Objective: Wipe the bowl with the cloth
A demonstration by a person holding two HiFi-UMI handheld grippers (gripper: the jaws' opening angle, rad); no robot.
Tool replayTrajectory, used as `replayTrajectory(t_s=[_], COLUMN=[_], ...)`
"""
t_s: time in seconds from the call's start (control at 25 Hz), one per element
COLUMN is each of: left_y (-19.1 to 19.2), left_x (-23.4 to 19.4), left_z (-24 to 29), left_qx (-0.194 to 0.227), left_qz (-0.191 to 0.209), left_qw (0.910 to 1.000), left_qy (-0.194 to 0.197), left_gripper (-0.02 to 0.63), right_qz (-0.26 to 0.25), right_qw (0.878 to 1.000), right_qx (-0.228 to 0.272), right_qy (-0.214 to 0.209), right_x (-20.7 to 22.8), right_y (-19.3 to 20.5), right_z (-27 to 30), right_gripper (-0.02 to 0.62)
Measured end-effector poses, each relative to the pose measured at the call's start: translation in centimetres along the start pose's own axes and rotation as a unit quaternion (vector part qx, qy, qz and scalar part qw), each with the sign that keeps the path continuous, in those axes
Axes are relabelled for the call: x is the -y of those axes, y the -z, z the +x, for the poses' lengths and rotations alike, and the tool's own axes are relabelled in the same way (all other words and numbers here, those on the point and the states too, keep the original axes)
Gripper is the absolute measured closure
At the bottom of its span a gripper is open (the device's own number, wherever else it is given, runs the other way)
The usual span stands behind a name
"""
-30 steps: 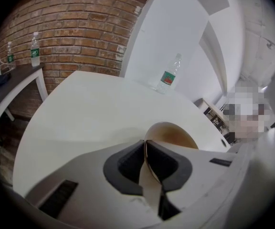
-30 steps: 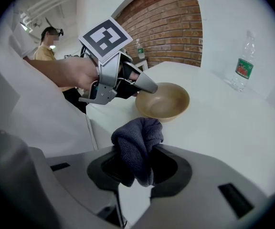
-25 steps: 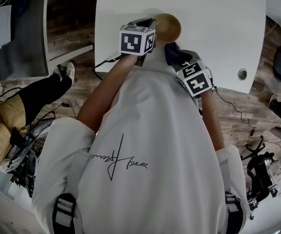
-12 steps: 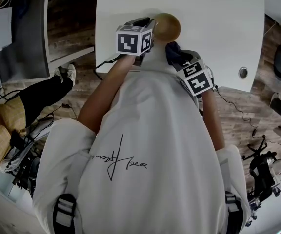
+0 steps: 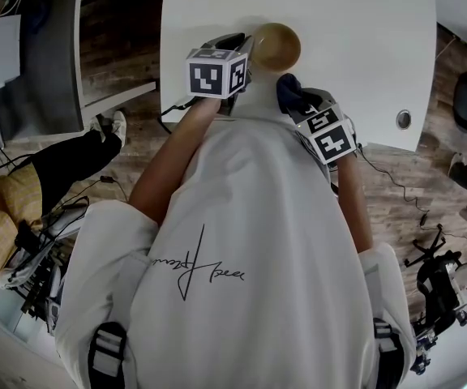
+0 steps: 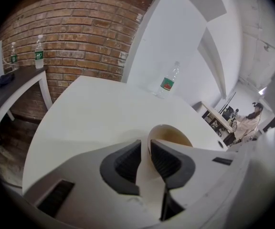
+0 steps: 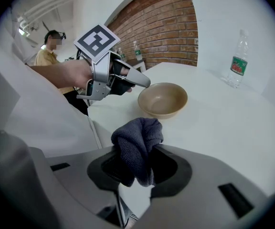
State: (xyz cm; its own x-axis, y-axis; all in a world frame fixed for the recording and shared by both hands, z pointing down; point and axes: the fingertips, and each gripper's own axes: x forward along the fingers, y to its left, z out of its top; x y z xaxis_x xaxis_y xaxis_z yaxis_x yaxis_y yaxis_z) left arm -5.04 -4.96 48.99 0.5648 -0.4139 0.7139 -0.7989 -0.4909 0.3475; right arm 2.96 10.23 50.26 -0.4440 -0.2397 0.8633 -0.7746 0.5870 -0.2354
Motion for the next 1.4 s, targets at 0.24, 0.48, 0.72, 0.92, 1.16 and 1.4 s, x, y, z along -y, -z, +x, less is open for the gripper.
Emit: replayTrajectory(t_s=[0.24, 0.48, 0.72, 0.92, 1.16, 1.4], left_y=[0.0, 0.0, -0.8, -2.0, -3.5, -4.8], left_x=[1.2, 2.3, 3.0, 4.3, 5.4, 7.4], left_z=[-1.1, -2.1, -3.4, -4.2, -5.9, -6.9], left_qx=[0.003, 0.013, 0.024, 0.04, 0.061, 0.085], left_qz=[0.004, 0.012, 0.016, 0.029, 0.032, 0.041], left_qw=[0.9995, 0.9989, 0.9983, 0.9967, 0.995, 0.9915], left_qy=[0.03, 0.044, 0.051, 0.064, 0.072, 0.09], left_gripper=[0.528, 0.529, 0.529, 0.532, 0.543, 0.554], right_qz=[0.002, 0.008, 0.021, 0.033, 0.062, 0.071], right_qw=[1.0, 1.0, 0.998, 0.996, 0.987, 0.979], right_qx=[0.004, 0.02, 0.049, 0.086, 0.149, 0.191], right_qy=[-0.005, -0.01, -0.016, -0.017, -0.014, -0.009], right_x=[-0.3, -0.1, 0.2, 0.9, 1.6, 2.4], right_y=[0.5, 0.2, -1.0, -2.6, -5.1, -6.4], right_z=[-0.7, -1.8, -3.0, -4.0, -6.1, -7.8], right_gripper=[0.497, 0.497, 0.497, 0.497, 0.497, 0.497])
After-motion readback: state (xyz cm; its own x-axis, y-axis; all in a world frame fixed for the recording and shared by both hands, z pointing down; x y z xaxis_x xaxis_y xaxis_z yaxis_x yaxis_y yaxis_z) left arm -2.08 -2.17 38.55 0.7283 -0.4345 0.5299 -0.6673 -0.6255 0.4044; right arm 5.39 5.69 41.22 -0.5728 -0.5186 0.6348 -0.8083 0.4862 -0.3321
